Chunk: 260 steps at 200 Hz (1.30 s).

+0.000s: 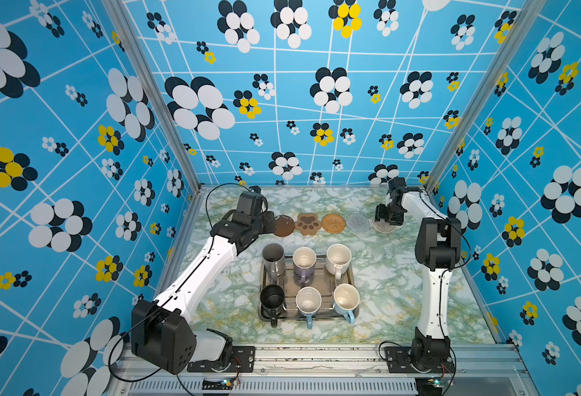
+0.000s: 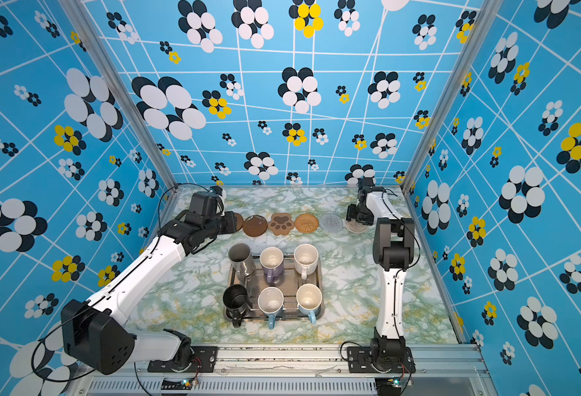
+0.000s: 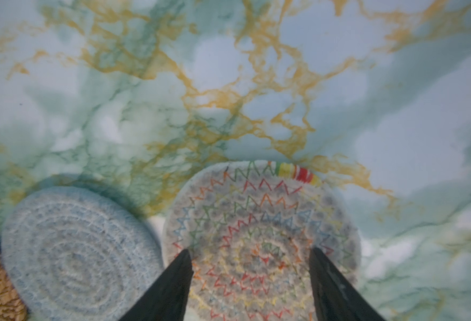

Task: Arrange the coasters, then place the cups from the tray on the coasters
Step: 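Push the multicolour knit coaster against the light blue coaster with the right gripper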

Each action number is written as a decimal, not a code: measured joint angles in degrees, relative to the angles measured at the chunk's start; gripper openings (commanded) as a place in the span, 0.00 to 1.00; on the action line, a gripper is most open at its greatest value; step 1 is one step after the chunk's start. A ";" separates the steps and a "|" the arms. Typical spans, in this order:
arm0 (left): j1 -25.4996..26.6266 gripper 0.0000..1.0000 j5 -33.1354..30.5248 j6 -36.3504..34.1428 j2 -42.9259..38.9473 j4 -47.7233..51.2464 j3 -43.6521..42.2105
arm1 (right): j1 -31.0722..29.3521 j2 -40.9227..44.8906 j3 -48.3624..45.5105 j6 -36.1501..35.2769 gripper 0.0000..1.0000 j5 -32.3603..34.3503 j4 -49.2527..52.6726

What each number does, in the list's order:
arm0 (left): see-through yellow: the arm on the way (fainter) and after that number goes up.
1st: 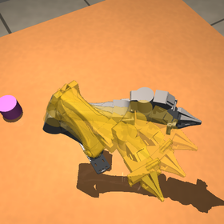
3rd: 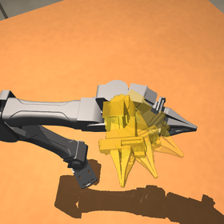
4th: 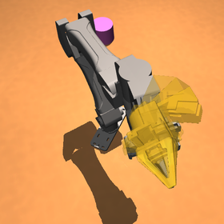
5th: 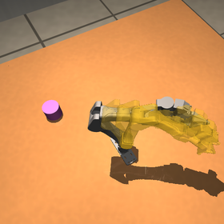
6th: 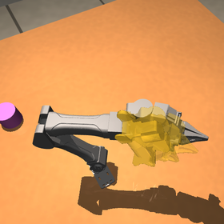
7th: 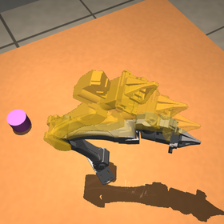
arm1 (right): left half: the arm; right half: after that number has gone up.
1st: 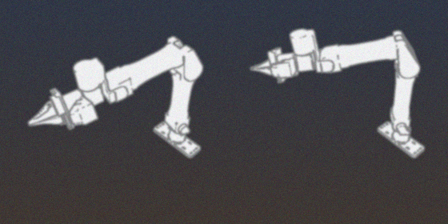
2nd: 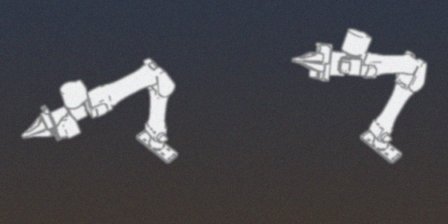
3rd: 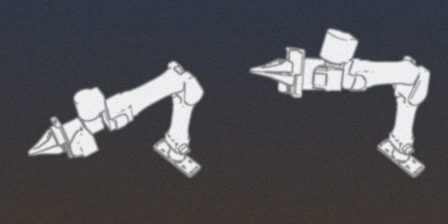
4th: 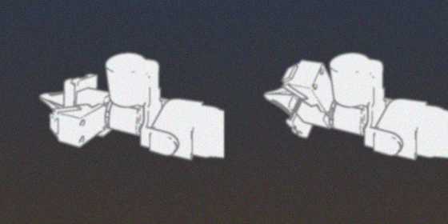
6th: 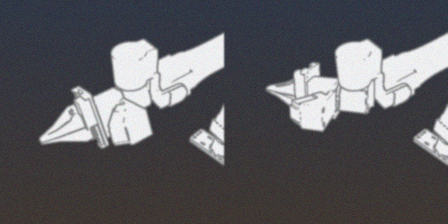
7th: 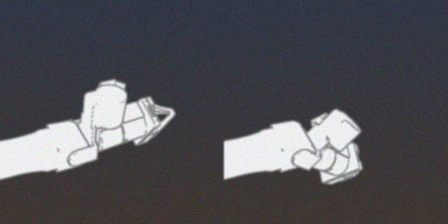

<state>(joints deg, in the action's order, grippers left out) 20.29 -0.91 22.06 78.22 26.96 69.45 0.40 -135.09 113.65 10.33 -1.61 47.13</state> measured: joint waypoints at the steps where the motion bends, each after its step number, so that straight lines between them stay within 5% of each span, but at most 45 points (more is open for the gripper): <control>1: 0.00 0.19 0.00 0.00 0.00 -0.02 0.00 | 0.00 0.00 0.00 0.00 0.68 0.00 0.00; 260: 0.00 0.19 -0.04 -0.02 -0.98 -0.04 -0.02 | -1.16 0.00 0.52 -0.04 0.70 0.66 1.51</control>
<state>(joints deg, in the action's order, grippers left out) 20.29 -0.95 22.04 77.23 26.92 69.43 -0.75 -135.09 114.17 10.28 -0.95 48.64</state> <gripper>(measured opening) 0.191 0.700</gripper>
